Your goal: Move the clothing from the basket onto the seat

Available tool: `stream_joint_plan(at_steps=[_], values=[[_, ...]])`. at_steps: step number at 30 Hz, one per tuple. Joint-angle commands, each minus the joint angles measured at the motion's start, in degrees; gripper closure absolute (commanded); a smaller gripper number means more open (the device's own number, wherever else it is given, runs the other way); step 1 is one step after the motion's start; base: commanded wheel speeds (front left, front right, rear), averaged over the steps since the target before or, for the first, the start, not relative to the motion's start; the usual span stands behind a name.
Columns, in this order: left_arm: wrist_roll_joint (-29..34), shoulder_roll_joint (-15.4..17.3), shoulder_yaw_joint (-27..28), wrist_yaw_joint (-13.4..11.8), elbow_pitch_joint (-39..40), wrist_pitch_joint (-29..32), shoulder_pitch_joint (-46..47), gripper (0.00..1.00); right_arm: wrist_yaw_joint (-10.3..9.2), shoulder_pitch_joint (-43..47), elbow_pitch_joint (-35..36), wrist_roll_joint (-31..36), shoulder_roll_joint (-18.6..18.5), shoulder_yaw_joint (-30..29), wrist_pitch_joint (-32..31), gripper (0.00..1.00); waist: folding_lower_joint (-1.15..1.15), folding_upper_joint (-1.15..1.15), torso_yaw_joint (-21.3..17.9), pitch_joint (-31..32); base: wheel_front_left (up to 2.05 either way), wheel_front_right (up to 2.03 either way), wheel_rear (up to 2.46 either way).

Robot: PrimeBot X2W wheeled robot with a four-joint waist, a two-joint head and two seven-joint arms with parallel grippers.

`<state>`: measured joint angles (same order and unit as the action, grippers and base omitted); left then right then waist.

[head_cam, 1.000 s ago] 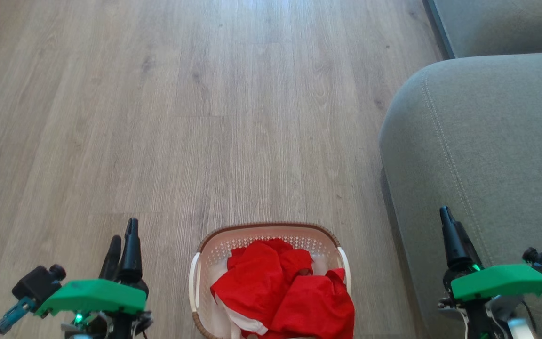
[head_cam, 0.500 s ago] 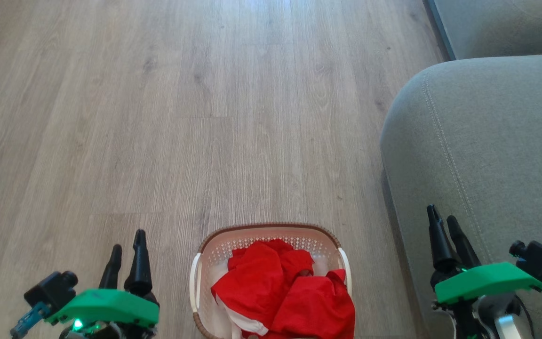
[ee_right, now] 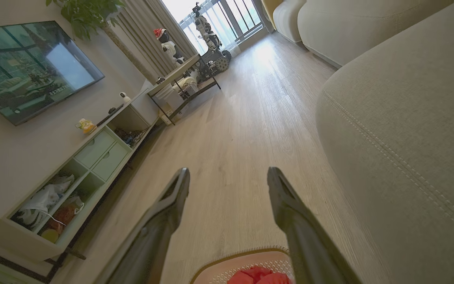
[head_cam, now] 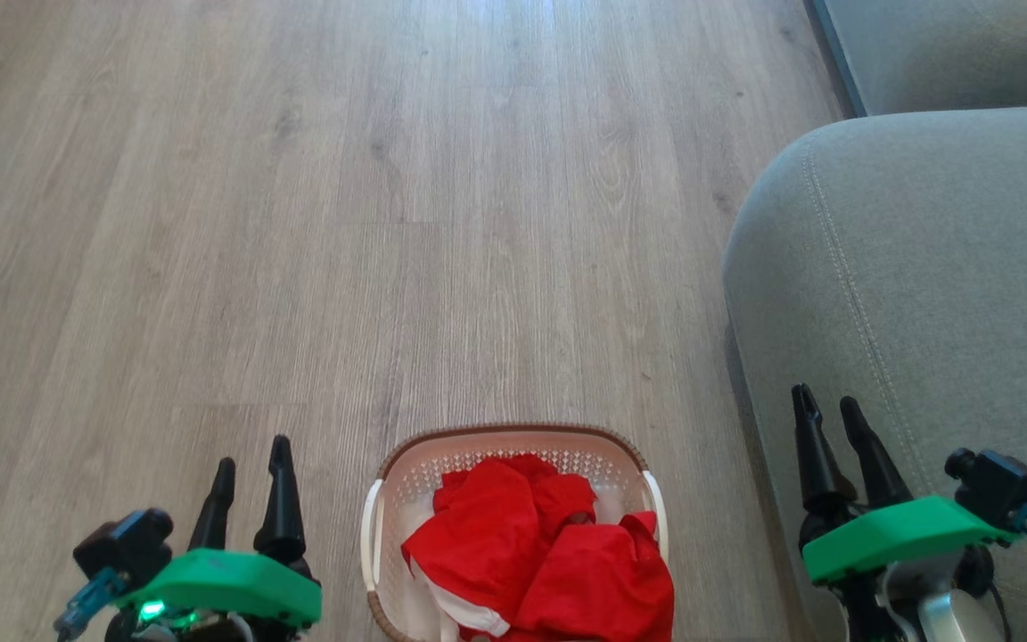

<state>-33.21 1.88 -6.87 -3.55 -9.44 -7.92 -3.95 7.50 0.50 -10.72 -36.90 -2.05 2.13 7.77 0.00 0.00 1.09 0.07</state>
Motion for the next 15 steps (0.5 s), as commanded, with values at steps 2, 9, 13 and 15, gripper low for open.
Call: stream_joint_plan(at_steps=[2, 9, 13, 15], values=[[2.2, 0.8, 0.7, -0.4, 1.9, -0.9, 0.9, 0.00, -0.01, -2.8, 2.5, 2.2, -0.6, 1.2, 1.0, 0.00, 0.00, 0.00, 0.0, 0.0, 0.00, 0.00, 0.00], [6.5, 0.8, -0.2, -1.4, 1.9, -2.1, 0.6, 0.00, -0.01, -2.9, 2.9, 6.8, -0.7, 1.7, 2.2, 0.00, 0.00, 0.00, 0.2, 0.0, 0.00, 0.00, 0.00], [9.0, 0.8, -0.6, -2.0, 2.0, -2.8, 0.5, 0.00, -0.01, -3.0, 3.2, 9.3, -0.7, 2.0, 2.9, 0.00, 0.00, 0.00, 0.3, -0.1, 0.00, 0.00, 0.00], [10.2, 0.8, -0.6, -2.3, 2.0, -3.1, 0.4, 0.00, -0.01, -3.0, 3.4, 10.6, -0.7, 2.1, 3.2, 0.00, 0.00, 0.00, 0.3, 0.0, 0.00, 0.00, 0.00]])
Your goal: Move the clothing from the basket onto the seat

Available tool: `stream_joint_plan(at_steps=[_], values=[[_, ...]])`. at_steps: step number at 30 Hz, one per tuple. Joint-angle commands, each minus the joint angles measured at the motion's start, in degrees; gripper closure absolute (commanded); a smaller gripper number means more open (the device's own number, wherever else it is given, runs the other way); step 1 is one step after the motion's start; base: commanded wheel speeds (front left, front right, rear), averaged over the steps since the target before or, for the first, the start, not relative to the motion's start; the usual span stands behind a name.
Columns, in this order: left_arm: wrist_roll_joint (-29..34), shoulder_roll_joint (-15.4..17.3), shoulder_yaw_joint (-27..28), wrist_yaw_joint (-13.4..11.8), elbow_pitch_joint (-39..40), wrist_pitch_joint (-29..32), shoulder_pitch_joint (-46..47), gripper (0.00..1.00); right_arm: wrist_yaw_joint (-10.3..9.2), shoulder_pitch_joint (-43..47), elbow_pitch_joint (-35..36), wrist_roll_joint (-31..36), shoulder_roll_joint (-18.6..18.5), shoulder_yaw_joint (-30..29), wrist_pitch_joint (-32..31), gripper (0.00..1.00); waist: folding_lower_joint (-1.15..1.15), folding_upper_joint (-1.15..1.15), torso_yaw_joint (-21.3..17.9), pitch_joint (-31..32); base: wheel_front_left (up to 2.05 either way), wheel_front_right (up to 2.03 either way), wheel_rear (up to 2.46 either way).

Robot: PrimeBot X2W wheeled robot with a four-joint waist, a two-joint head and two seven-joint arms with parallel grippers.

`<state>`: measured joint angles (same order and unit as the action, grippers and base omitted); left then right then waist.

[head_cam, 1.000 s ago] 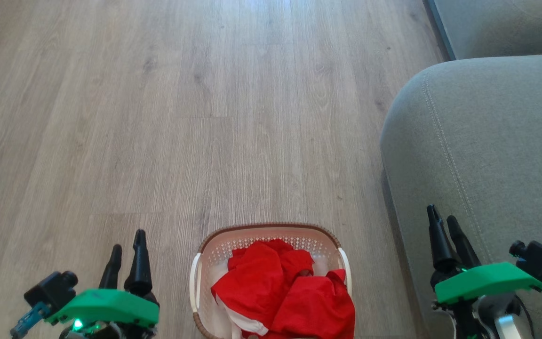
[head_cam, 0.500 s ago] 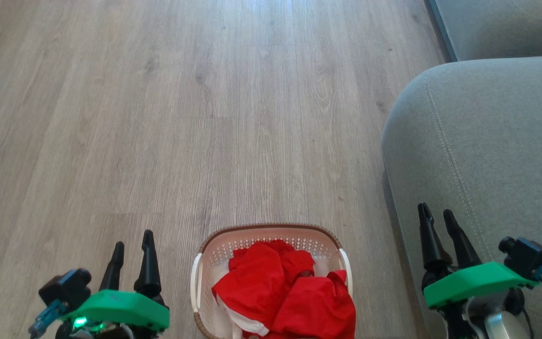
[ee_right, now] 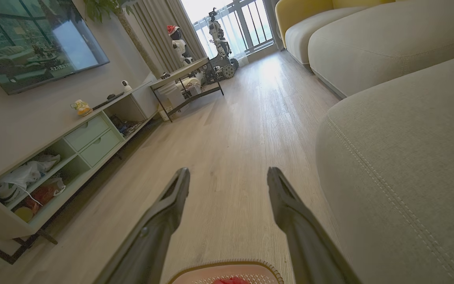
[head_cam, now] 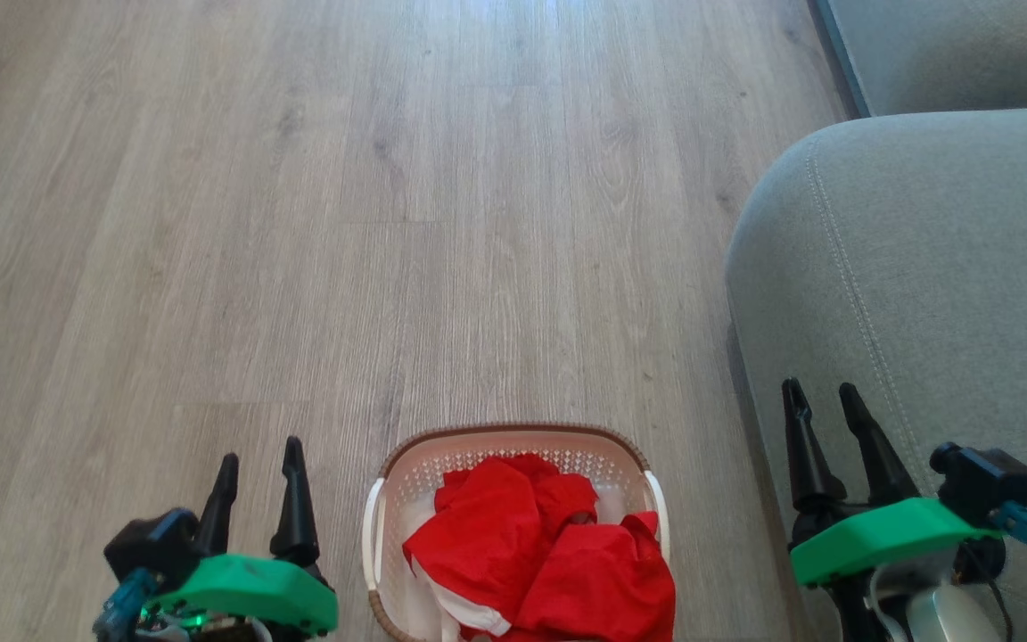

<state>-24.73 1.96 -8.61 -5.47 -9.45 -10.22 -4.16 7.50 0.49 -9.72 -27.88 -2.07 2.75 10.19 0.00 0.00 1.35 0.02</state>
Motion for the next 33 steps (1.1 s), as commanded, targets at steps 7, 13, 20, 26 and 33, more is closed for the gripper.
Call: stream_joint_plan(at_steps=[7, 13, 20, 26, 33], values=[[6.0, 0.8, 1.1, -1.0, 1.9, -2.0, 0.4, 0.00, -0.01, -3.2, 3.0, 5.7, -0.7, 1.4, 2.0, 0.00, 0.00, 0.00, 0.1, -0.1, 0.00, 0.00, 0.00], [9.8, 0.9, 1.0, -1.3, 1.8, -3.0, 0.5, 0.00, -0.01, -3.3, 3.4, 9.3, -0.7, 1.4, 3.0, 0.00, 0.00, 0.00, 0.2, -0.2, 0.00, 0.00, 0.00], [13.5, 0.9, 0.4, -1.8, 1.8, -4.0, 0.6, 0.00, -0.01, -3.5, 3.9, 13.4, -0.8, 1.9, 4.0, 0.00, 0.00, 0.00, 0.4, -0.3, 0.00, 0.00, 0.00], [16.2, 0.9, -0.2, -2.2, 1.6, -4.8, 0.7, 0.00, -0.01, -3.6, 4.3, 16.8, -0.8, 2.5, 4.8, 0.00, 0.00, 0.00, 0.5, -0.3, 0.00, 0.00, 0.00], [15.6, 0.9, -0.2, -2.1, 1.0, -4.8, 1.0, 0.00, -0.01, -3.6, 3.9, 17.0, -0.8, 2.6, 4.8, 0.00, 0.00, 0.00, 0.4, -0.4, 0.00, 0.00, 0.00]])
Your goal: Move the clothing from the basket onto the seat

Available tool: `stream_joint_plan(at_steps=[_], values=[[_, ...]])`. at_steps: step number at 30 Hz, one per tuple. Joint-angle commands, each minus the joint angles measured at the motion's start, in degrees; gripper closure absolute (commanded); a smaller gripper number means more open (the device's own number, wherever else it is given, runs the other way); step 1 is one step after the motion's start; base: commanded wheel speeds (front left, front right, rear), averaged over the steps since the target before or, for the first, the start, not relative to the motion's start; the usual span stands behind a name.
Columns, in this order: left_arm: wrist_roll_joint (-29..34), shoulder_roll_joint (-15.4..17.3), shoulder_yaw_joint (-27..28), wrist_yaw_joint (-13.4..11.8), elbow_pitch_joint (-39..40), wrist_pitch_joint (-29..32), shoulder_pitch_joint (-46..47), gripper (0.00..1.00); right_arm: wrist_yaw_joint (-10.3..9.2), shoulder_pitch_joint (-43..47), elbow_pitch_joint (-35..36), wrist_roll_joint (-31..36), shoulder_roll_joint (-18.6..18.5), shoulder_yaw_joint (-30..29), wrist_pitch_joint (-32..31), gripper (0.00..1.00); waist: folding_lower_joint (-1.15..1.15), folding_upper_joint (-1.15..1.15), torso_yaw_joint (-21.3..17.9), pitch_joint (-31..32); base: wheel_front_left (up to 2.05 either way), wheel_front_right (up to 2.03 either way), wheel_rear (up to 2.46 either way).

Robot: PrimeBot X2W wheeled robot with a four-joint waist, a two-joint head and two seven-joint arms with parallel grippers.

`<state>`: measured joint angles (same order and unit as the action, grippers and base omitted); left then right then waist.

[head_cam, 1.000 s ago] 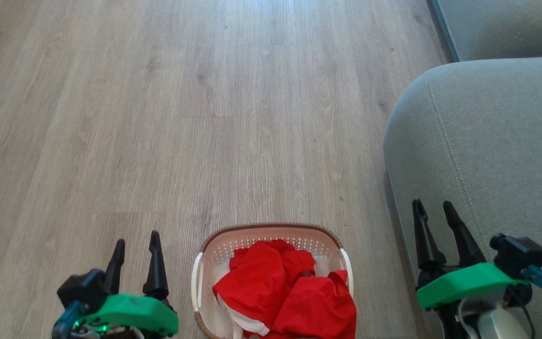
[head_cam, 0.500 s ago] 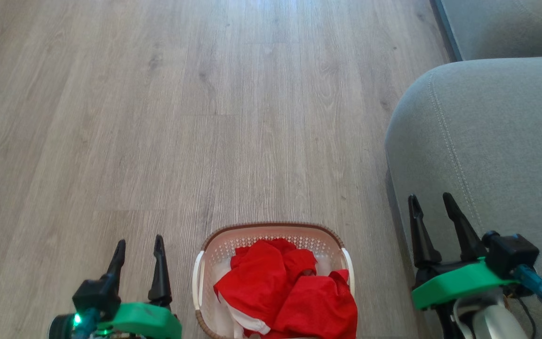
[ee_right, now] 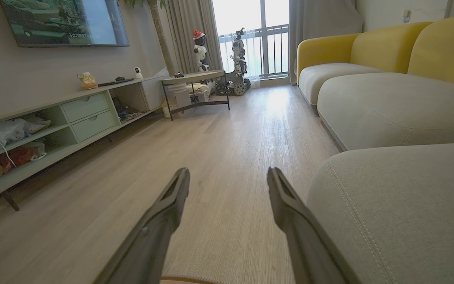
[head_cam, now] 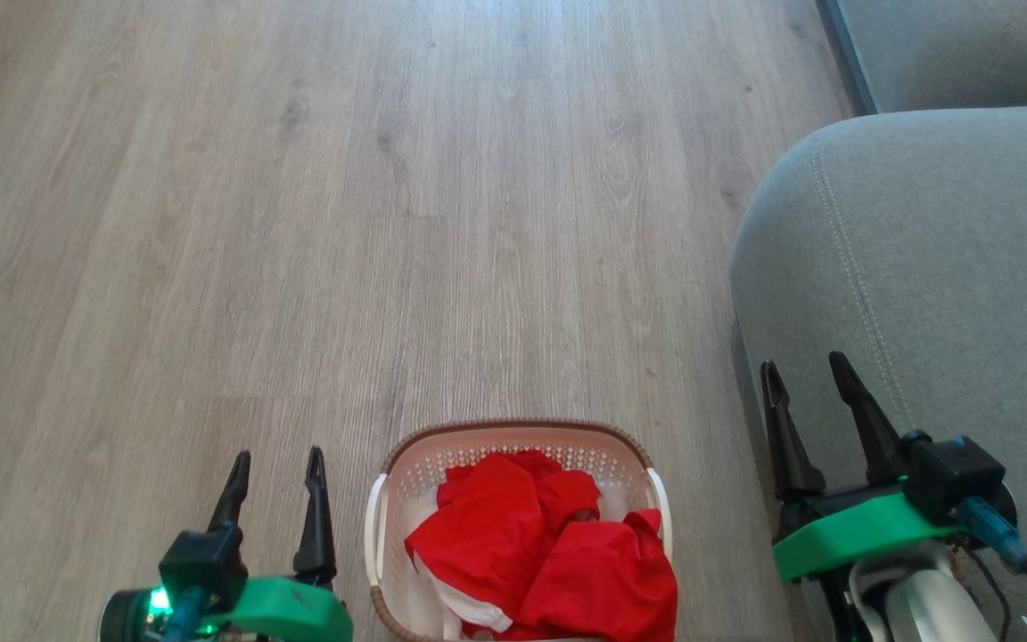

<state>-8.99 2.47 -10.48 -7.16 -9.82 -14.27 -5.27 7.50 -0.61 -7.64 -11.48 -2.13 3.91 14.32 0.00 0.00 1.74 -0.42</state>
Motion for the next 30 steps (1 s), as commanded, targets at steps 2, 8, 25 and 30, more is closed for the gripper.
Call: stream_joint_plan(at_steps=[2, 8, 25, 30], values=[[-0.2, 0.4, 1.6, -0.4, 1.3, -0.7, 2.2, 0.00, -0.01, -2.5, 1.7, 0.7, -0.8, 1.4, 0.7, 0.00, 0.00, 0.00, 0.0, -0.1, 0.00, 0.00, 0.00], [-0.4, 0.4, 1.5, -0.5, 1.0, -0.7, 2.4, 0.00, -0.01, -2.5, 1.1, 0.9, -0.8, 1.4, 0.7, 0.00, 0.00, 0.00, 0.1, 0.0, 0.00, 0.00, 0.00], [-0.2, 0.4, 1.1, -0.3, 1.2, -0.7, 2.1, 0.00, -0.01, -1.9, -0.1, 1.2, -0.8, 1.8, 0.7, 0.00, 0.00, 0.00, 0.3, 0.0, 0.00, 0.00, 0.00], [-0.1, 0.4, 0.3, -0.3, 1.4, -0.7, 2.8, 0.00, -0.01, -2.0, 0.0, 1.4, -0.8, 1.7, 0.7, 0.00, 0.00, 0.00, 0.5, -1.2, 0.00, 0.00, 0.00]])
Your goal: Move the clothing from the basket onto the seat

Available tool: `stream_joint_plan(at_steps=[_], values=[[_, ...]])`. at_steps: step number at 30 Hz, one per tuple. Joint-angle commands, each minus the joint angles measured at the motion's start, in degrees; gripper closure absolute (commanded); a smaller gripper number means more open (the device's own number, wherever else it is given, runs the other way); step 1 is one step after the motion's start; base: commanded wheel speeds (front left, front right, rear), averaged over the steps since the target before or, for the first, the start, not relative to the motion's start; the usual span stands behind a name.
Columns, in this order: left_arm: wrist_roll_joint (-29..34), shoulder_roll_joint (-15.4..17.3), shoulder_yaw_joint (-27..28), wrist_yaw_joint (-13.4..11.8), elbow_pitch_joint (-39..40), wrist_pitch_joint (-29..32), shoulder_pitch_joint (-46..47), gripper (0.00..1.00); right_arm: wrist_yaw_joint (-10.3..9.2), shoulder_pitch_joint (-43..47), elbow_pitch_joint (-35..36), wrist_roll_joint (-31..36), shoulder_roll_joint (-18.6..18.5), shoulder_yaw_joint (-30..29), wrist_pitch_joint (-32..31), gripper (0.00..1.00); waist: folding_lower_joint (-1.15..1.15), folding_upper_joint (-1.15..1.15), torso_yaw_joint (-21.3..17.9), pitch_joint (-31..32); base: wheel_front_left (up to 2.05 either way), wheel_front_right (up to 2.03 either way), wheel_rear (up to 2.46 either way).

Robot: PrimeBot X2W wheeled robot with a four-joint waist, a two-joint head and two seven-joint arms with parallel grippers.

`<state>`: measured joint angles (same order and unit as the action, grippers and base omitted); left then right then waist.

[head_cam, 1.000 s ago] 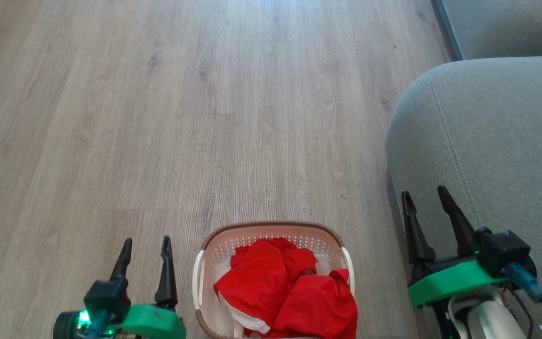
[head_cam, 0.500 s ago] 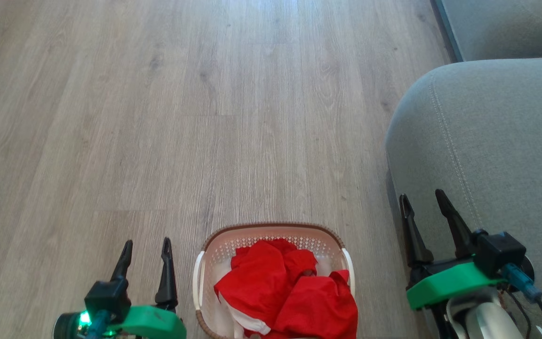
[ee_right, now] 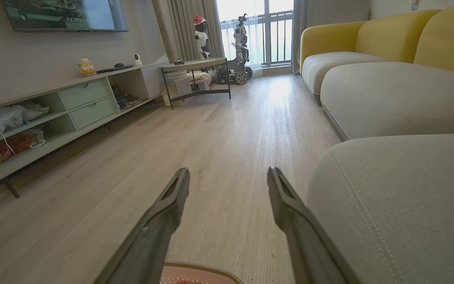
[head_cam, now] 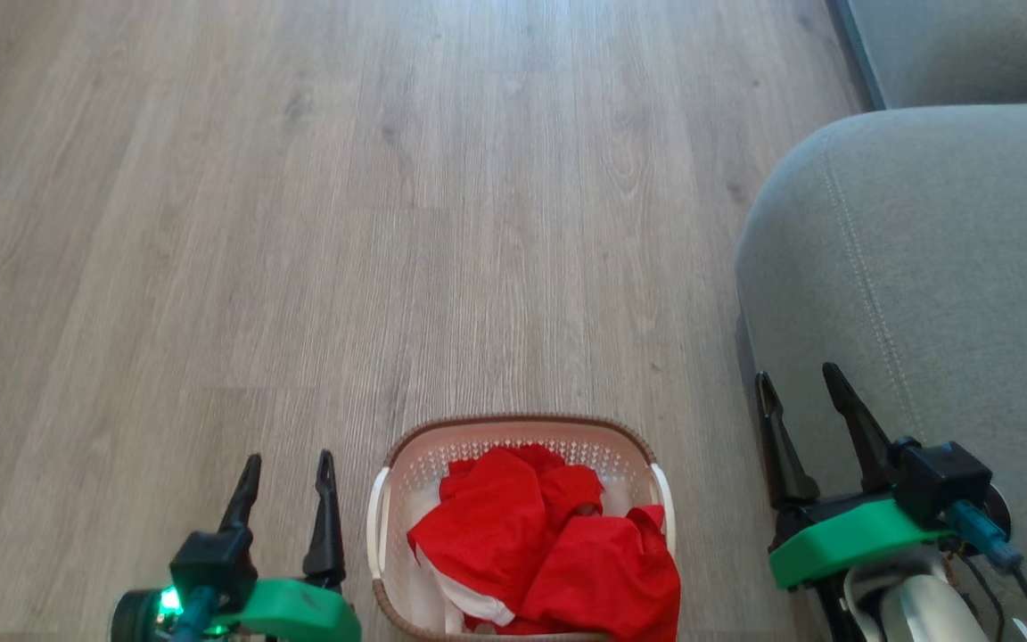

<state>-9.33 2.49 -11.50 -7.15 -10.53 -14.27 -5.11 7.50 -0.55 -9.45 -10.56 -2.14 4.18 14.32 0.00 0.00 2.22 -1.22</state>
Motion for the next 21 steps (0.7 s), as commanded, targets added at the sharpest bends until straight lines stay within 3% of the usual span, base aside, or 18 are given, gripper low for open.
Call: stream_joint_plan(at_steps=[1, 11, 21], values=[[0.3, 0.4, 1.3, -0.3, 2.1, -0.7, 2.6, 0.00, -0.01, -2.1, 1.8, 0.5, -0.7, 1.5, 0.7, 0.00, 0.00, 0.00, 0.0, -0.4, 0.00, 0.00, 0.00], [1.3, 0.4, -2.5, 1.1, 0.7, -0.7, 9.5, 0.00, -0.01, -5.2, 3.3, 2.6, -0.7, -2.0, 0.7, 0.00, 0.00, 0.00, 0.6, -9.3, 0.00, 0.00, 0.00], [0.2, 0.4, -12.5, 2.7, -10.9, -0.7, 23.1, 0.00, -0.01, -12.6, 9.8, 5.5, -0.7, -6.9, 0.7, 0.00, 0.00, 0.00, 1.4, -24.8, 0.00, 0.00, 0.00]])
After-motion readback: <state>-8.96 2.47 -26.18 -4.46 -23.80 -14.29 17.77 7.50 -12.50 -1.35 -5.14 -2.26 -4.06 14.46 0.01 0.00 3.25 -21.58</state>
